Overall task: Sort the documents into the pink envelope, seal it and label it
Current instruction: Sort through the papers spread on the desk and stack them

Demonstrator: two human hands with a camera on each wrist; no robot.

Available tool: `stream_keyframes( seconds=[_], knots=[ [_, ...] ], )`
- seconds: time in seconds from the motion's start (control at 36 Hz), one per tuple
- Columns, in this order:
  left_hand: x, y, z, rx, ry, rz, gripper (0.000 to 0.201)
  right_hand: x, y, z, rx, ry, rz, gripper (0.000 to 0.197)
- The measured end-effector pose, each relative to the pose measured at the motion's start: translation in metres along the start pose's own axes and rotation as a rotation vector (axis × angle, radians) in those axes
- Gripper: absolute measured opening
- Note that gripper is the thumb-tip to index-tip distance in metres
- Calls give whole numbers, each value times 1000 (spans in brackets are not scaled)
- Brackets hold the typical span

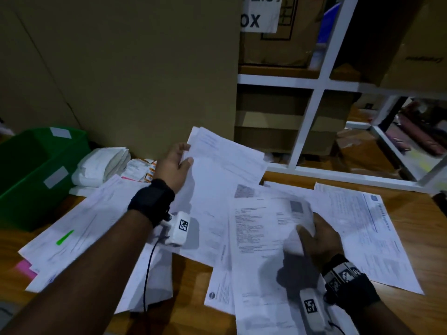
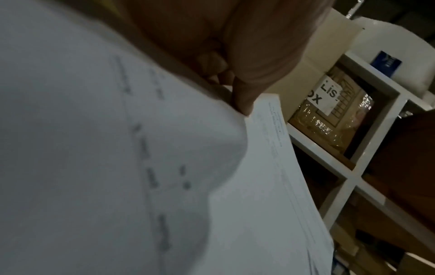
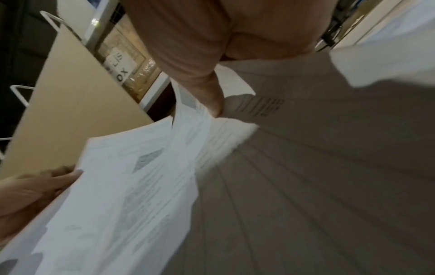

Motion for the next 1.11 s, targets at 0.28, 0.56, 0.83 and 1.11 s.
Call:
stream_keyframes(
  seconds=[0.28,0.56,0.83,1.11],
  knots=[
    [16,-51,-3,459,154,-287,21,6,-10,0,-70,-36,-147,71],
    [-18,-168,-44,928,247,-928,34,-13,174,41,-191,-154,681,34],
    [-37,-174,-70,710,213,-983,27,29,156,42,99,36,448,25],
    [-58,-2,-44,-76,-12,122,65,-8,37,55,508,-247,22,23]
  ],
)
Point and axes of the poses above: each hand's wrist, its own x-axis towards the middle knuckle, its own z-axis out of the back of the hand, y = z × x, the point moved 8 cm from there along x, towards the middle knuckle
